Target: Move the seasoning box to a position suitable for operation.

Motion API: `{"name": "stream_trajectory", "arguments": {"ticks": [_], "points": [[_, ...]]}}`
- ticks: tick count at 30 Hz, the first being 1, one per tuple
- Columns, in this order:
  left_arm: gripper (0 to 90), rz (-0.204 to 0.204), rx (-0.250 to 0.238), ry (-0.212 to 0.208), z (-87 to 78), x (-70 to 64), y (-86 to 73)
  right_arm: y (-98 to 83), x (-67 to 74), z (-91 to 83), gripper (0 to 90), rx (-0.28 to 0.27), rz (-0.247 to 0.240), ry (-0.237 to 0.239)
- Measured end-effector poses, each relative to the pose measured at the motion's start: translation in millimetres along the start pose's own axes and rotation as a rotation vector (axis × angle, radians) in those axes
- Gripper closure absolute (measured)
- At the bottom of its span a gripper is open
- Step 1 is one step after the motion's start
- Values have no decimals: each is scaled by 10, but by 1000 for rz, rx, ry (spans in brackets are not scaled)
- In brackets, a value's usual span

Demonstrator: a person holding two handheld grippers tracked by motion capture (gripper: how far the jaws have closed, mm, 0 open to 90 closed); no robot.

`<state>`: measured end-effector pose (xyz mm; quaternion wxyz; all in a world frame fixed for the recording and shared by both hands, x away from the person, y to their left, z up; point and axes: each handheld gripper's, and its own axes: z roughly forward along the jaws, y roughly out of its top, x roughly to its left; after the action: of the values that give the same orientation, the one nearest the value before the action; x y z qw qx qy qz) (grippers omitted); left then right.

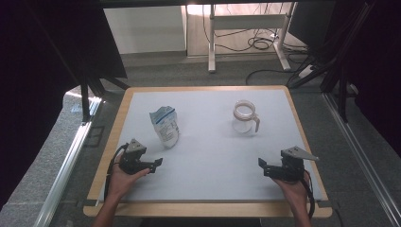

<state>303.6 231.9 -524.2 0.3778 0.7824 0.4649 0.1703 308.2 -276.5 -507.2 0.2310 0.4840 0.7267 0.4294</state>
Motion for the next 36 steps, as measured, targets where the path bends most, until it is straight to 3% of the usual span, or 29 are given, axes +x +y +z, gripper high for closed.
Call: {"name": "stream_trajectory", "arguments": {"ticks": [4,8,20,25,36], "points": [[144,-11,-33,11,-62,33,-8,9,11,19,42,4,-8,6],[143,-15,-41,16,-95,9,-15,-16,67,35,41,17,-34,-34],[220,-20,-73,20,-160,-64,-69,102,171,-74,62,2,-78,17],[224,-30,-32,-7,-133,-30,-84,229,199,-54,74,-10,-98,34],[210,-47,-52,-24,-189,-40,-81,629,160,-7,74,-22,-121,52]]}}
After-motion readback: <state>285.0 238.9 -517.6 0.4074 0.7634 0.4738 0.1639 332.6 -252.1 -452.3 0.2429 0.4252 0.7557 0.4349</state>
